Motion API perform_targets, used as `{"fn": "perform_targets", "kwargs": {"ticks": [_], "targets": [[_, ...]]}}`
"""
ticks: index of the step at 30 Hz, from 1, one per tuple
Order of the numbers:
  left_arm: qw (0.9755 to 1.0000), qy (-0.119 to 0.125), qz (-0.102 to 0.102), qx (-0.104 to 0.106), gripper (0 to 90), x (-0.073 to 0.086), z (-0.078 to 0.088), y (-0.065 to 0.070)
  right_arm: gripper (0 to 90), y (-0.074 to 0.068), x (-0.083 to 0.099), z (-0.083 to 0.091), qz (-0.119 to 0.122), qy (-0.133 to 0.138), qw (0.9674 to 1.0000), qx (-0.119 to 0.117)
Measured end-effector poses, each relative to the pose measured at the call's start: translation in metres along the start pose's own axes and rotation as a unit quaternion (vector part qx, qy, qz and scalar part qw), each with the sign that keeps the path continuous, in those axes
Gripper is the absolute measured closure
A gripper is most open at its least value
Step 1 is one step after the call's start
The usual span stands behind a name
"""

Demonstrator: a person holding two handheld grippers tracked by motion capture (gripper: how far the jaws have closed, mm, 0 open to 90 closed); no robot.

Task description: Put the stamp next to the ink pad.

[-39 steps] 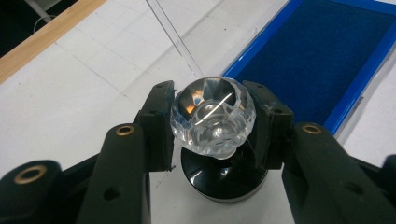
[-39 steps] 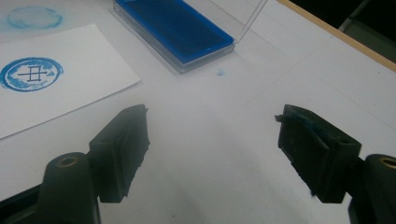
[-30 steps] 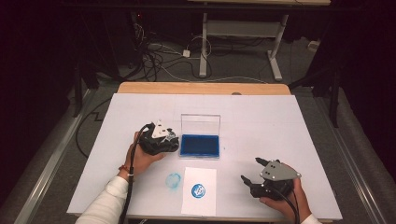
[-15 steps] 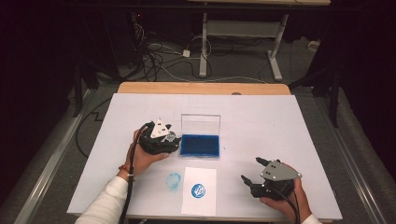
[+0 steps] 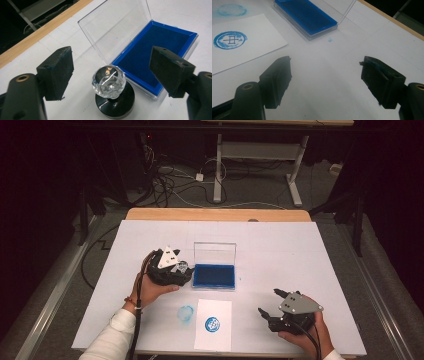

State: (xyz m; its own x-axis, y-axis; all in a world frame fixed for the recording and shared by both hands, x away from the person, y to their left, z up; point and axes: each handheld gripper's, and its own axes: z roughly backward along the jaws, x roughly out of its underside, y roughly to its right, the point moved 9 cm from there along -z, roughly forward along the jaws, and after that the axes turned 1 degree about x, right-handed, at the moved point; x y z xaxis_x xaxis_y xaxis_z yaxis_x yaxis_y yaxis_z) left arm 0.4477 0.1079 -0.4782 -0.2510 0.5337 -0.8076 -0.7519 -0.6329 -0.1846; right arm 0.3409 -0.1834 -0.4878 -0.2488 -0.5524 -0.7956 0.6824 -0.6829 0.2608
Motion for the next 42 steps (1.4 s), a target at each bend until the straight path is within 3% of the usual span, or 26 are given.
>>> {"fn": "perform_targets", "kwargs": {"ticks": [11, 18, 29, 42], "targets": [[0.9992, 0.028, -0.025, -0.015, 18.1, -0.013, 0.017, 0.005, 24.5, 0.001, -0.003, 0.002, -0.001, 0.007, 1.0, 0.006], [0.9988, 0.04, -0.026, -0.012, 18.1, -0.019, 0.026, 0.009, 24.4, 0.0, -0.003, 0.001, -0.001, 0.008, 0.9999, 0.007], [0.9984, 0.04, -0.041, -0.003, 18.1, -0.022, 0.034, 0.02, 24.4, 0.001, -0.004, 0.002, 0.0, 0.011, 0.9999, 0.01], [0.9964, 0.039, -0.075, 0.008, 18.1, -0.026, 0.047, 0.037, 24.4, 0.001, -0.005, 0.004, -0.001, 0.015, 0.9998, 0.012]]}}
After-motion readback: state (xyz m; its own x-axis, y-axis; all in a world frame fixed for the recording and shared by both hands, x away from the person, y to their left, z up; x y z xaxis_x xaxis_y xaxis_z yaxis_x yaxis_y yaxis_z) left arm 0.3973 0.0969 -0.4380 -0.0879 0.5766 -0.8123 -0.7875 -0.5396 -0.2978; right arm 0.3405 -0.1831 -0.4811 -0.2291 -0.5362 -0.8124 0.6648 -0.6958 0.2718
